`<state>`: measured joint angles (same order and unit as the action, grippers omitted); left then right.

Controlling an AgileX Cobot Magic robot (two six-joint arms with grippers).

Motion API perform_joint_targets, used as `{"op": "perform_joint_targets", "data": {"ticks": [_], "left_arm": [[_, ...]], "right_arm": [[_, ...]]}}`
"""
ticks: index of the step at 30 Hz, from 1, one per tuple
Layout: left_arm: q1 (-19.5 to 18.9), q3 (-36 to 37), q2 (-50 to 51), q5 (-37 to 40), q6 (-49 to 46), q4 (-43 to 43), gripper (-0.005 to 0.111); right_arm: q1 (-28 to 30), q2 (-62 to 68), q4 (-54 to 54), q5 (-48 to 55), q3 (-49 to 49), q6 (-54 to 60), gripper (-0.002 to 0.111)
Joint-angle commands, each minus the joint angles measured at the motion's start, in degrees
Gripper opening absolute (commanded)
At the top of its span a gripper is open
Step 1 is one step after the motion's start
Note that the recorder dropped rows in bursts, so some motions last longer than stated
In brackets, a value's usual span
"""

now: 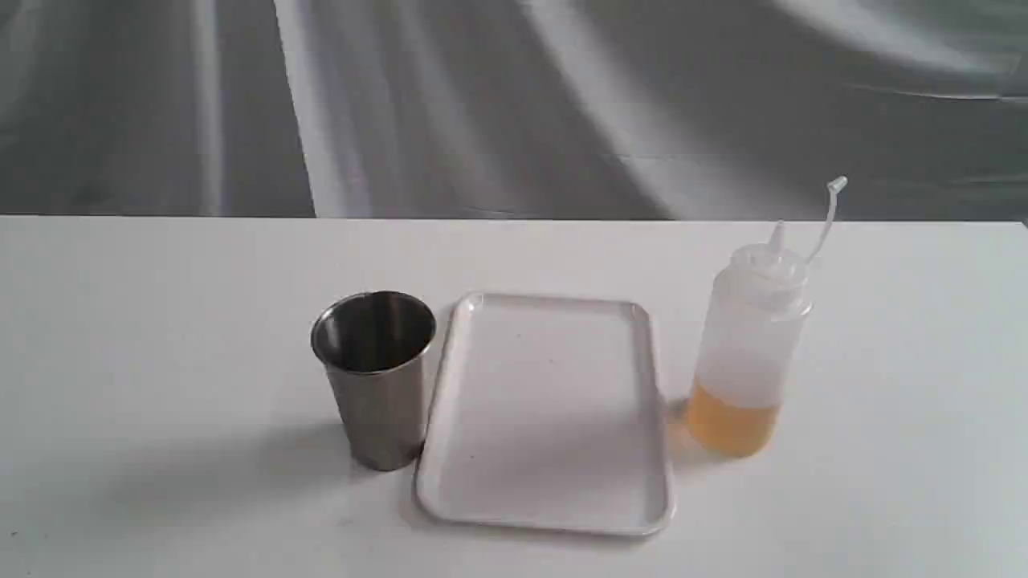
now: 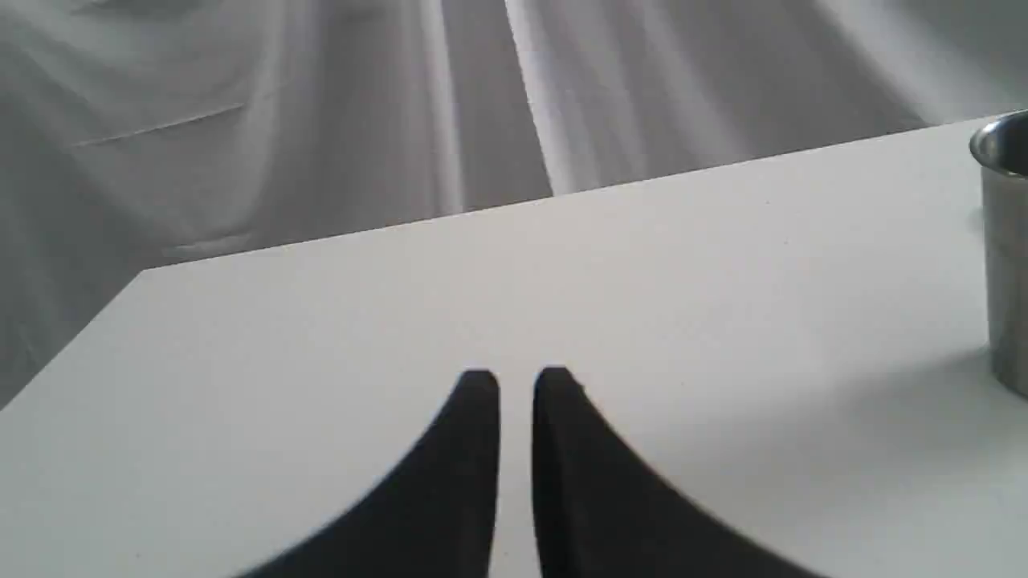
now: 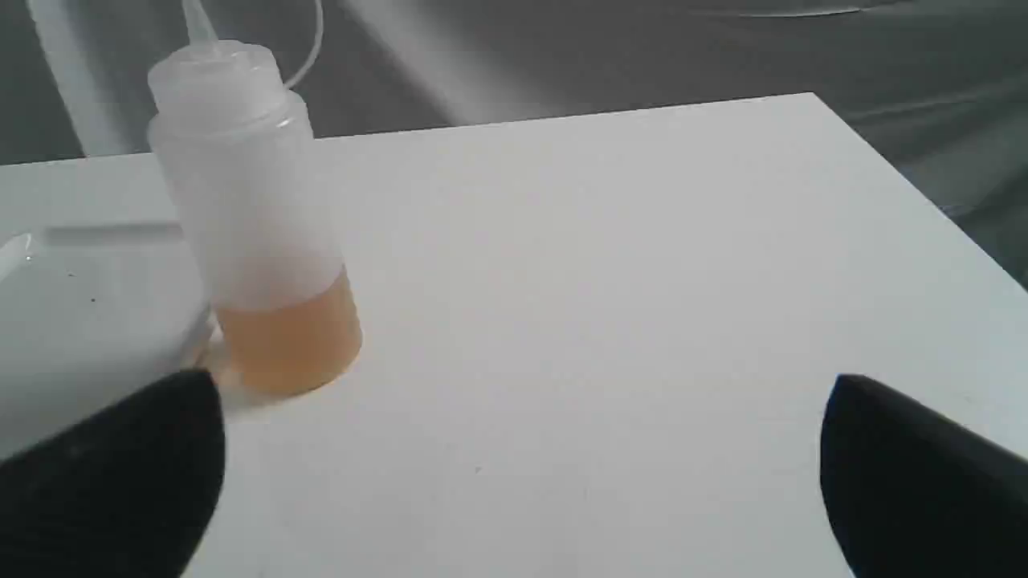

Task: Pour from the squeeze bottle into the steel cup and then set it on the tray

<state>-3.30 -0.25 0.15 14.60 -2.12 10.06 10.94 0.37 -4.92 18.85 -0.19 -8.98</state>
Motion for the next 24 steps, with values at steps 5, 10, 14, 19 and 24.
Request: {"op": "perform_joint_targets", "data": {"ticks": [5,10,14,19,24], "left_arm": [[-0.14,0.25,-0.15,-0.71,0.43,-0.02,0.008],[-0.14,0.25,-0.15,-0.71,0.43,-0.02,0.008],[-0.14,0.25,-0.15,-0.71,0.43,-0.02,0.008],[-0.14,0.25,-0.15,-0.71,0.3,-0.02,0.008],[-0.14,0.25,-0.15,-0.71,0.3,-0.02,0.008]], "right_arm": [[0.42,-0.37,0.19,-1.84,0.19,0.16,0.105],[0.42,-0.37,0.37,-6.12,0.19,-0.1,0.105],[0.42,-0.37,4.92,-17.6,0.19,-0.1,0.105],[0.42,-0.37,13.08,-34.34,0.19,-0.35,0.105],[0.42,-0.37,19.63,-49.31,0.19,-6.19,0.105]]}}
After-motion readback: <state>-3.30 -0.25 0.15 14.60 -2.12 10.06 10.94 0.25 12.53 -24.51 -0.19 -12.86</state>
